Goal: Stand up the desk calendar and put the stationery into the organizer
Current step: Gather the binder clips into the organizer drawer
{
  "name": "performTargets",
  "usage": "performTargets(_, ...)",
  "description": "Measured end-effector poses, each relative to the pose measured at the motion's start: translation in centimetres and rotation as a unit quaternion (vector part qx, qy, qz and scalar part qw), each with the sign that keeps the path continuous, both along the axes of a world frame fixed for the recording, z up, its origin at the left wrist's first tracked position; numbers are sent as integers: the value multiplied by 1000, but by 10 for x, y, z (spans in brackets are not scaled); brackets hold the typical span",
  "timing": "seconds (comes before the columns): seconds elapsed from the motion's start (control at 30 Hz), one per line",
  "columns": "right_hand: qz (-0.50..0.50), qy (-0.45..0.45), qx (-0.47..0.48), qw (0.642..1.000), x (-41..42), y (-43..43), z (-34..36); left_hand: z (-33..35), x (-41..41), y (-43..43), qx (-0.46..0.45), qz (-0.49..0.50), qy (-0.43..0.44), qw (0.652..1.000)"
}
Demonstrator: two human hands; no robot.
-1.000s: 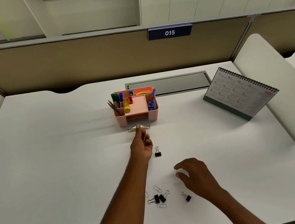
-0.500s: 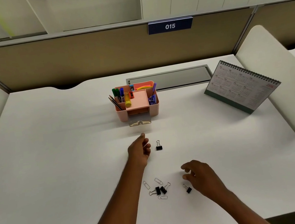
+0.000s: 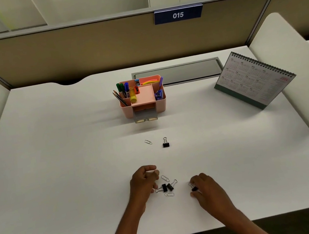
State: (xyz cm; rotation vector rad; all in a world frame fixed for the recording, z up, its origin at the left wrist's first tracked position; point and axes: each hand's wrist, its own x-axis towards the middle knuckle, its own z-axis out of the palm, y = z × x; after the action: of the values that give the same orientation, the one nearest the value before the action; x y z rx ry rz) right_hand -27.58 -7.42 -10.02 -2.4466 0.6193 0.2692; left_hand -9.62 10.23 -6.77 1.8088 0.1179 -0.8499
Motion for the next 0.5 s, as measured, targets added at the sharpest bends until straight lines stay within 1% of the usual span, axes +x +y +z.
performTargets(0.1, -7, -6, -14, 1000, 1, 5, -1, -5, -12, 7, 51, -66, -85, 993)
performTargets(0.23, -24, -28, -12, 999, 6, 7, -6, -15, -22, 15, 133, -156, -178, 962)
performTargets(0.37, -23, -36, 15, 999, 19, 2, -6, -28, -30, 24, 122, -199, -200, 951)
performTargets(0.5, -18, -56, 46, 997, 46, -4, 5, -35, -34, 25, 136, -207, -225, 942)
